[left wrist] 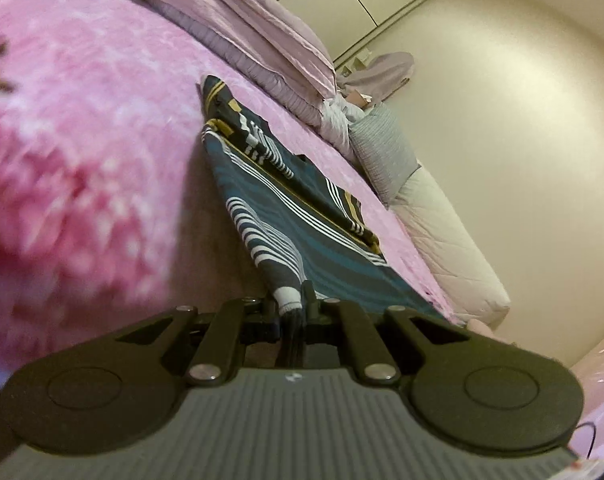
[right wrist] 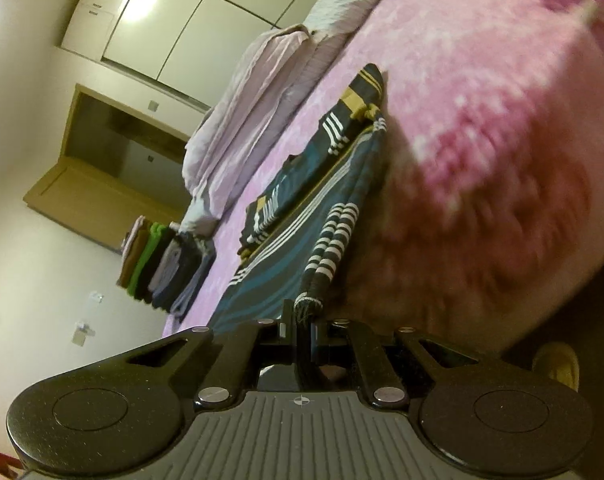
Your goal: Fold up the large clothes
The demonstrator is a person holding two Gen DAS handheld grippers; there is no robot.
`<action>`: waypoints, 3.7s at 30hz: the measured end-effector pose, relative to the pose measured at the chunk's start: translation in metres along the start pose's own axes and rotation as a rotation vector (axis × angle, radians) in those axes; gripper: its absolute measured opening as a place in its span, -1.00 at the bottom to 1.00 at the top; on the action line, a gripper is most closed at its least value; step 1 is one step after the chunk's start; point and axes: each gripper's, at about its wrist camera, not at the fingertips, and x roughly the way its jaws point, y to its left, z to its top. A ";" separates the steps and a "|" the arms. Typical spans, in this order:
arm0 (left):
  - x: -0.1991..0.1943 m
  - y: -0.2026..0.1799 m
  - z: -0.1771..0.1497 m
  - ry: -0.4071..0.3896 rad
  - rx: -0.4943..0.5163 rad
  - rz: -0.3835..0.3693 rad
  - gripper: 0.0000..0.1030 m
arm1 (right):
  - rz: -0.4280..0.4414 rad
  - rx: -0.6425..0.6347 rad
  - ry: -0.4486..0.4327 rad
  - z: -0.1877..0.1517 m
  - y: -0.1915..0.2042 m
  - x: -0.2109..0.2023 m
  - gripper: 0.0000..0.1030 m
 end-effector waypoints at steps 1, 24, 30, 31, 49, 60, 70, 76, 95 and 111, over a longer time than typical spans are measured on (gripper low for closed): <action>-0.010 0.001 -0.006 0.000 -0.014 0.000 -0.89 | -0.002 0.012 0.002 -0.012 0.000 -0.008 -0.96; 0.178 -0.010 0.235 -0.059 -0.099 0.062 -0.79 | -0.020 0.080 -0.164 0.249 0.049 0.157 -0.64; 0.232 0.030 0.264 -0.014 -0.059 0.267 -0.53 | -0.197 -0.046 -0.163 0.266 0.024 0.207 -0.01; 0.234 0.035 0.262 0.010 -0.021 0.289 -0.51 | -0.223 -0.100 -0.136 0.262 0.019 0.213 -0.01; 0.341 0.021 0.260 0.141 0.464 0.365 -0.46 | -0.441 -0.577 -0.080 0.248 -0.005 0.317 -0.02; 0.328 0.013 0.260 -0.035 0.586 0.395 -0.98 | -0.461 -0.736 -0.170 0.251 0.016 0.318 -0.94; 0.372 0.022 0.270 -0.053 0.632 0.501 -0.96 | -0.562 -0.739 -0.183 0.269 0.002 0.356 -0.94; 0.413 0.045 0.254 0.079 0.699 0.698 -0.98 | -0.686 -0.734 -0.055 0.261 -0.026 0.383 -0.84; 0.314 -0.033 0.123 0.105 0.802 0.434 -0.70 | -0.698 -0.972 -0.076 0.089 0.030 0.338 -0.24; 0.207 -0.009 0.092 0.023 0.566 0.610 -0.80 | -0.724 -0.721 -0.087 0.040 0.024 0.268 -0.24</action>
